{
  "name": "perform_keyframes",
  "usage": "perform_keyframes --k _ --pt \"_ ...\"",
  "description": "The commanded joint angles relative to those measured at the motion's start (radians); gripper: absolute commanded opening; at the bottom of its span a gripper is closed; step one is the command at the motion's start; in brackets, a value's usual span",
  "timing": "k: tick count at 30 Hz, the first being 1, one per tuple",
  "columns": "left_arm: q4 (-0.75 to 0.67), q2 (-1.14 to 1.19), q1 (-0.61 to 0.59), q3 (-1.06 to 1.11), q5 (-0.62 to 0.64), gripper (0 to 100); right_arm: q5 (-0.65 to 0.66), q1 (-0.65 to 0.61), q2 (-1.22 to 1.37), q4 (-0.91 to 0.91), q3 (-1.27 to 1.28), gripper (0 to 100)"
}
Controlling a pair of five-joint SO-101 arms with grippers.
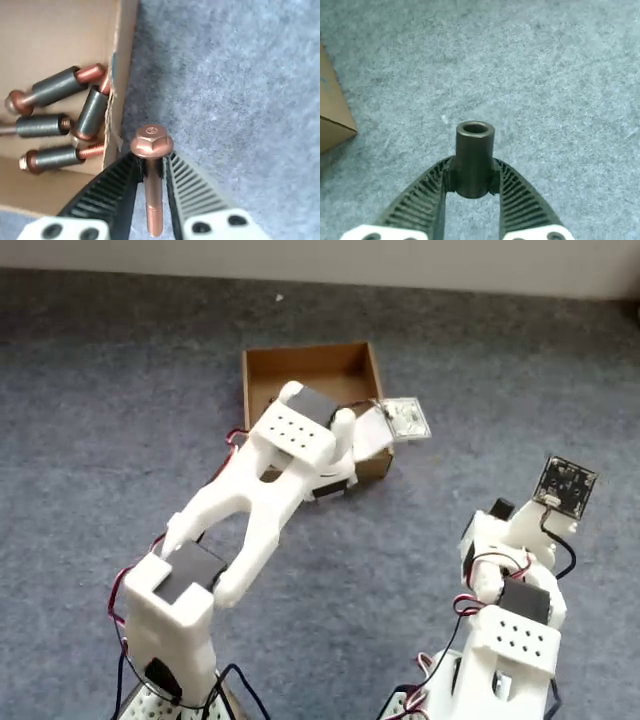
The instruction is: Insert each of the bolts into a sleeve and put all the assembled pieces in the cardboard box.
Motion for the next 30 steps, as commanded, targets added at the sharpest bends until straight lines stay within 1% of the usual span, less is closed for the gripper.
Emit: perform_keyframes --k 1,6,8,11,17,22,26,30 --pt "-0.064 -0.208 0.008 0.074 0.127 0 0.012 -0.054 -0.077 0.007 -0.035 0.6" --pt "-0.19 -0.437 -0.001 0.269 0.262 0 0.014 -0.147 -0.248 0.018 -0.022 0.6" --pt "-0.23 -0.529 -0.001 0.352 0.308 0 0.048 -0.191 -0.317 0.045 -0.005 0.6" --pt "-0.299 -0.667 -0.001 0.481 0.361 0 0.101 -0.278 -0.407 0.056 0.027 0.6" --pt "-0.451 -0.947 -0.001 0.711 0.453 0 0.109 -0.412 -0.555 0.054 0.093 0.6" --pt "-0.514 -1.138 -0.001 0.826 0.546 0 0.11 -0.499 -0.63 0.051 0.11 0.6" --pt "-0.568 -1.288 0.004 0.888 0.634 0 0.11 -0.598 -0.667 0.051 0.11 0.6" --pt "-0.618 -1.442 0.007 0.94 0.683 0 0.11 -0.676 -0.684 0.051 0.11 0.6"
